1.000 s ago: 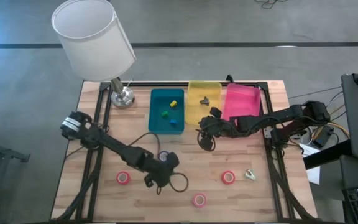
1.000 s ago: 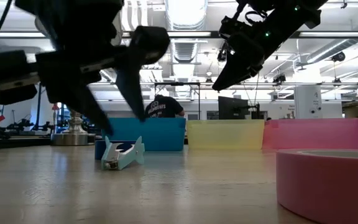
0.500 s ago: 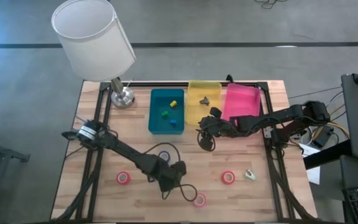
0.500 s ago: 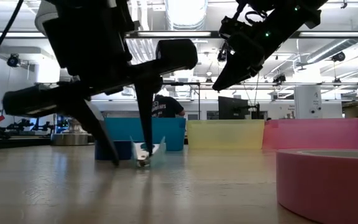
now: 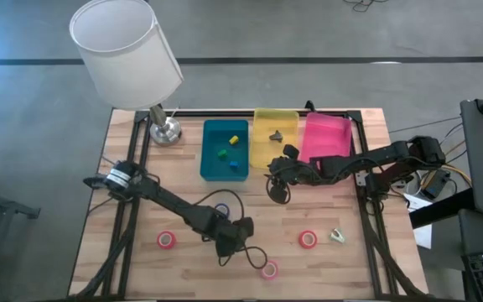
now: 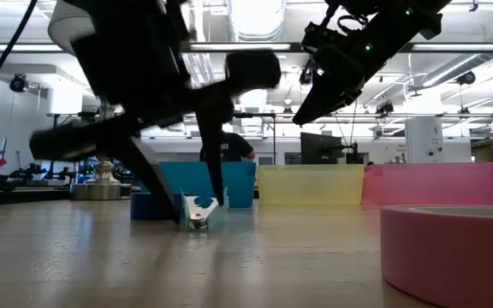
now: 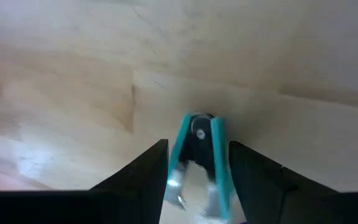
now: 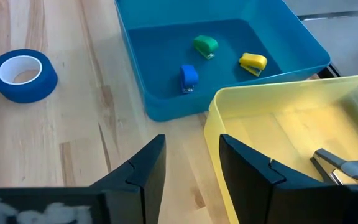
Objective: Pick and place Stapler, Stapler remover, tape
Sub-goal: Put the blue staple remover into the yellow bin
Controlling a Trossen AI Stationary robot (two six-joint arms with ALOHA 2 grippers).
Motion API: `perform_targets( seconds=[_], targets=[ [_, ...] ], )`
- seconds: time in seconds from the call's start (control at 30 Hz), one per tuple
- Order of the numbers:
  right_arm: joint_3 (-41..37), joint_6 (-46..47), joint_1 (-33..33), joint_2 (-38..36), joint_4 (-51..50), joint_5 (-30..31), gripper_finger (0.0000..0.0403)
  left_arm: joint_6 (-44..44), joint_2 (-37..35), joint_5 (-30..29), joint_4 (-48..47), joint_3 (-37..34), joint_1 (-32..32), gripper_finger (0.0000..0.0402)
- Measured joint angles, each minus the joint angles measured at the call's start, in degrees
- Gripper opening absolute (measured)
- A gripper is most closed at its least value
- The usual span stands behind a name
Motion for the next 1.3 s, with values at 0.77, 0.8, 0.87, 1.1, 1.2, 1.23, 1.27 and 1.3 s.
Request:
perform_targets(
  seconds=[0.77, 0.8, 0.87, 1.1, 1.2, 1.23, 1.27, 1.3],
  targets=[
    [0.0, 0.0, 0.0, 0.02, 0.02, 0.0, 0.0139, -5.3, 2.04, 6.08, 3.86, 0.19, 4.55, 0.015],
    [0.0, 0.0, 0.0, 0.02, 0.02, 0.0, 0.0139, -6.33, 2.04, 6.03, 3.87, 0.19, 4.57, 0.0141],
    [0.0, 0.0, -0.01, 0.02, 0.02, 0.0, 0.0139, -8.08, 2.0, 6.03, 3.86, 0.19, 4.57, 0.0121],
    [0.0, 0.0, 0.0, 0.02, 0.02, 0.0, 0.0146, -11.74, 1.87, 5.94, 3.88, 0.17, 4.57, 0.006],
    [0.0, 0.0, 0.0, 0.02, 0.02, 0.0, 0.0142, -13.47, 1.87, 5.9, 4.53, 0.13, 4.57, 0.0047],
    [0.0, 0.0, 0.0, 0.02, 0.02, 0.0, 0.0141, -13.9, 1.87, 5.85, 4.64, 0.13, 4.57, 0.0045],
    [0.0, 0.0, 0.0, 0.02, 0.02, 0.0, 0.0139, -14.23, 1.87, 5.79, 4.66, 0.13, 4.57, 0.0042],
    [0.0, 0.0, -0.02, 0.02, 0.02, 0.0, 0.0138, -14.41, 1.87, 5.74, 4.69, 0.13, 4.57, 0.004]
  ],
)
